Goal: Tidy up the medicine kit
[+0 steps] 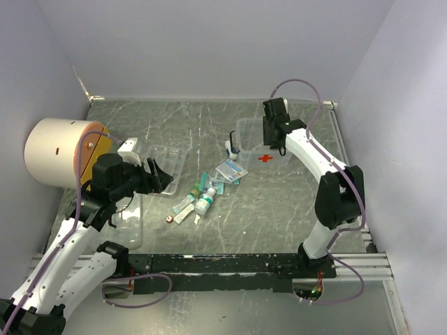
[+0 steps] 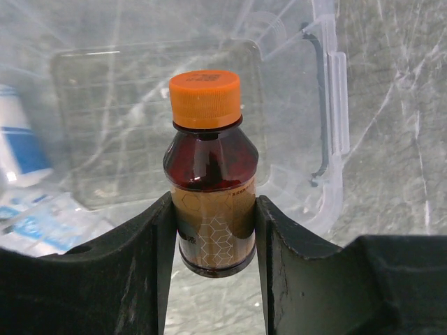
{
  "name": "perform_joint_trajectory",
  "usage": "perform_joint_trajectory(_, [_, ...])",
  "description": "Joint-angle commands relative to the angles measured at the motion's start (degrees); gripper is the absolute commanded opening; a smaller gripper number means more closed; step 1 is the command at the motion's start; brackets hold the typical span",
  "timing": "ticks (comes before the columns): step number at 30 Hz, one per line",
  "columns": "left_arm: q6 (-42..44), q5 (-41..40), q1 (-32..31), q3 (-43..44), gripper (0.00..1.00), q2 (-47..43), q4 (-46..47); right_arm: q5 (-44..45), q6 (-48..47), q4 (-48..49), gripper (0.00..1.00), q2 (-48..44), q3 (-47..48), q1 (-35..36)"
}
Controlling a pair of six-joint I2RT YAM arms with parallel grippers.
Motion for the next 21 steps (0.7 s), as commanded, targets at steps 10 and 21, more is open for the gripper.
perform_joint_trajectory(10, [-0.01,-2.19,-0.36,0.17,0.84,-0.65,-1.26,-4.01,-12.23,-3.6,0.32,15.0,12.26,-5.14])
perform_joint_trajectory(21, [0.05,-2.74,-0.36,0.28,0.84,0.95,-1.53,-1.42,-13.57,-9.07,0.34,18.08,14.2,-5.22])
